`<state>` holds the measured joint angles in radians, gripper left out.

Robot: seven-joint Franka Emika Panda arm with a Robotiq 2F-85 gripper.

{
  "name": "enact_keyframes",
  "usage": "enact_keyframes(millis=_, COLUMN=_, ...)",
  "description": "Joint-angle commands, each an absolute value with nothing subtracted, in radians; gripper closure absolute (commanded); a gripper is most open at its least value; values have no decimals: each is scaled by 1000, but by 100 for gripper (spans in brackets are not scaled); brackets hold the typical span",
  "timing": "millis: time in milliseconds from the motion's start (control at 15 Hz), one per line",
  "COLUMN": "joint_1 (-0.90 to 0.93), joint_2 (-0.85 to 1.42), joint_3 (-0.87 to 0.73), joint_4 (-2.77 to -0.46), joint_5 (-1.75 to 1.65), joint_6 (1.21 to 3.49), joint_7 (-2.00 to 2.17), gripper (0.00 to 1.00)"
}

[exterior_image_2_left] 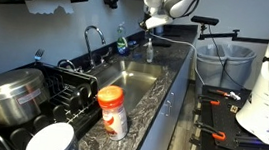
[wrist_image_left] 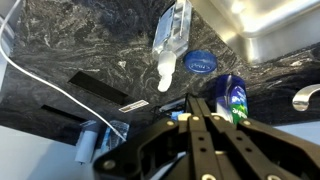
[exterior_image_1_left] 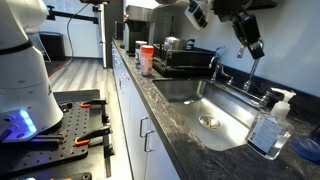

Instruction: Remove the clear sanitizer bottle from the blue object, put it closer to the edge of the sink and push its pump downwards

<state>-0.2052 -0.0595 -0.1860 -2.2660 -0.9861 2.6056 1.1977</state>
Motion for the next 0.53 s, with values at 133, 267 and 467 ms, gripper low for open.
enact_keyframes(millis=133, joint_1=-208, joint_2=-56, joint_3=-185, joint_4=-2261, joint_5=-980, joint_6=2604, joint_7=1194, gripper=99)
enact_keyframes(millis=267, joint_1=-206, joint_2=-55, joint_3=-185, joint_4=-2261, joint_5=-966, joint_6=2604, joint_7=1178, gripper=100)
enact_keyframes(millis=467, joint_1=-201, joint_2=-57, joint_3=-189, joint_4=-2273, joint_5=-847, joint_6=2619, joint_7=1050, gripper=100)
